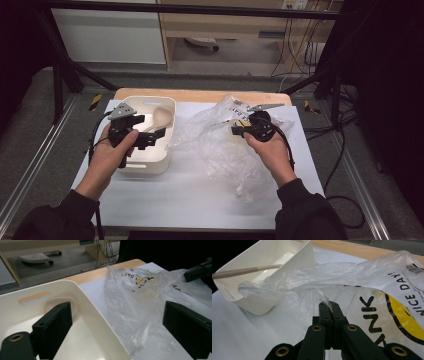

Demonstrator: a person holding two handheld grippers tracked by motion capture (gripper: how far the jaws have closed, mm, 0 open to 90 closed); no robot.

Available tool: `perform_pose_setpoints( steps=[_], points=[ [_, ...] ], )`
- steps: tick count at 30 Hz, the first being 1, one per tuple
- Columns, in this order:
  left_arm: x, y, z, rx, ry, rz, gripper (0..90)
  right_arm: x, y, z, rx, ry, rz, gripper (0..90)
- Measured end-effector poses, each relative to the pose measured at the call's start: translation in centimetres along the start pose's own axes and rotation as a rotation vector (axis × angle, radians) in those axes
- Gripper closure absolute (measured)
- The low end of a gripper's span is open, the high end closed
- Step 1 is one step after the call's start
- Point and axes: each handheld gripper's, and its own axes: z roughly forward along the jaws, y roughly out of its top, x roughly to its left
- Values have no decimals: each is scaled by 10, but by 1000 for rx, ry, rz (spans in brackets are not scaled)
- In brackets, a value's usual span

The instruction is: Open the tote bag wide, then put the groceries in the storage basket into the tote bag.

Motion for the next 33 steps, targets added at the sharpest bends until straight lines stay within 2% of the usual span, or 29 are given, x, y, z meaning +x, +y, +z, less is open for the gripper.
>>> perform_pose_setpoints(
  steps=[8,12,16,26,33],
  points=[
    [23,1,-5,-8,41,-1,79,-3,-5,1,7,-1,9,900],
    [34,-1,-4,10,66,-7,78,-3,-5,2,9,-1,6,900],
    [42,-3,-1,7,69,-9,74,-4,-5,2,7,0,7,900],
    [59,-11,11,68,95,-13,100,-2,-5,5,15,8,1,900],
    [69,-21,5,95,139,-39,133,-3,-6,4,18,1,-1,900]
  ],
)
